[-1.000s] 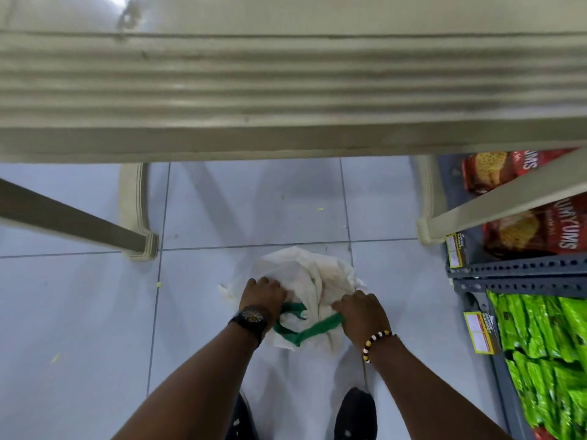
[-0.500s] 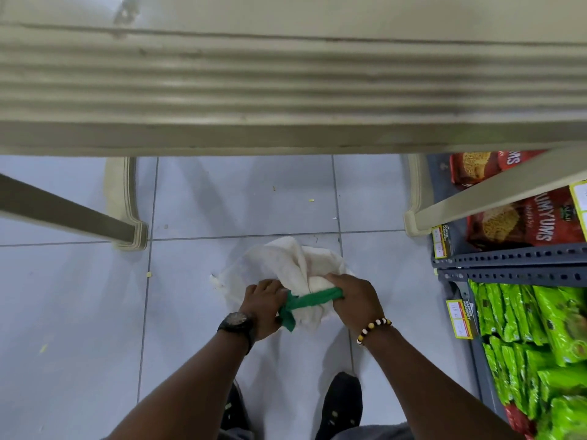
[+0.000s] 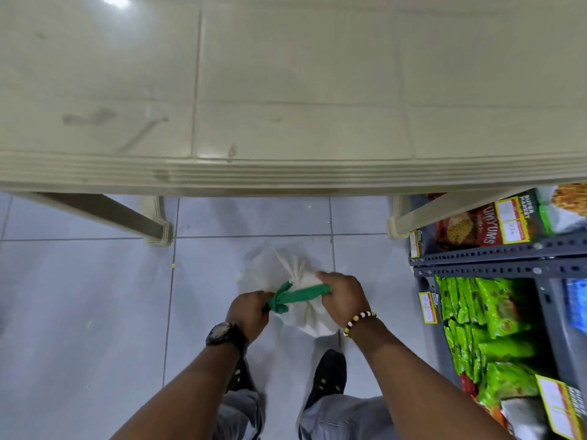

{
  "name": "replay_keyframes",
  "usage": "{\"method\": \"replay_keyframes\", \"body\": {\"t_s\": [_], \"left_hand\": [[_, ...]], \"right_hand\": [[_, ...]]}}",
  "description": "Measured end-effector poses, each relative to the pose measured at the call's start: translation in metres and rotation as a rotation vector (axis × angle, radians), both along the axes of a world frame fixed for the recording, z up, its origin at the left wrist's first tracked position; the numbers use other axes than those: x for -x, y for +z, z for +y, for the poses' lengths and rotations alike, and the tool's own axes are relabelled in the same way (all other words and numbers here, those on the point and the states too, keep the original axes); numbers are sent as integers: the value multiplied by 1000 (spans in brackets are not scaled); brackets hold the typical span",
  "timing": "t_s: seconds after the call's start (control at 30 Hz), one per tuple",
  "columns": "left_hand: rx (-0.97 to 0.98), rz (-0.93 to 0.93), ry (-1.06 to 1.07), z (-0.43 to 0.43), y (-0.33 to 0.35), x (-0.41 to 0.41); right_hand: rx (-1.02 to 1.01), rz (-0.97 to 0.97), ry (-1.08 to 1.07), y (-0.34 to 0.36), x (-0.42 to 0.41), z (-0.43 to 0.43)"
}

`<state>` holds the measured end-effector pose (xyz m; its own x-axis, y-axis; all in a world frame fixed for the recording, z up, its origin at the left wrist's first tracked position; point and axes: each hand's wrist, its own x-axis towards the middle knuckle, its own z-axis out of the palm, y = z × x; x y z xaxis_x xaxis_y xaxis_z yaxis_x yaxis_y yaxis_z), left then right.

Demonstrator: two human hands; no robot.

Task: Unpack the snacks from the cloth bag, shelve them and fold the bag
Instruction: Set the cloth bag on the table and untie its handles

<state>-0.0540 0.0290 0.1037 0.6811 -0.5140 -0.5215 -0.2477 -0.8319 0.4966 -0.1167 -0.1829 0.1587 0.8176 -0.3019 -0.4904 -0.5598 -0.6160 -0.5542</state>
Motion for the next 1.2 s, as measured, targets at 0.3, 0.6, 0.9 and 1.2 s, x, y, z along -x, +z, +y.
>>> {"method": "replay_keyframes", "body": {"t_s": [0.3,0.6,0.9,1.2], "left_hand": [[145,-151,-84,24,207,46],[181,-407,-126,7,449,56],[247,-696,-64,-13,602,10],[247,-804,-19,-48,666,-74]], "right_hand": [[77,-160,31,190,54,8],[163,-387,106,423,50,-3],[251,-728,185,565,0,-35],[348,-771,185,631,-87,-71]]}}
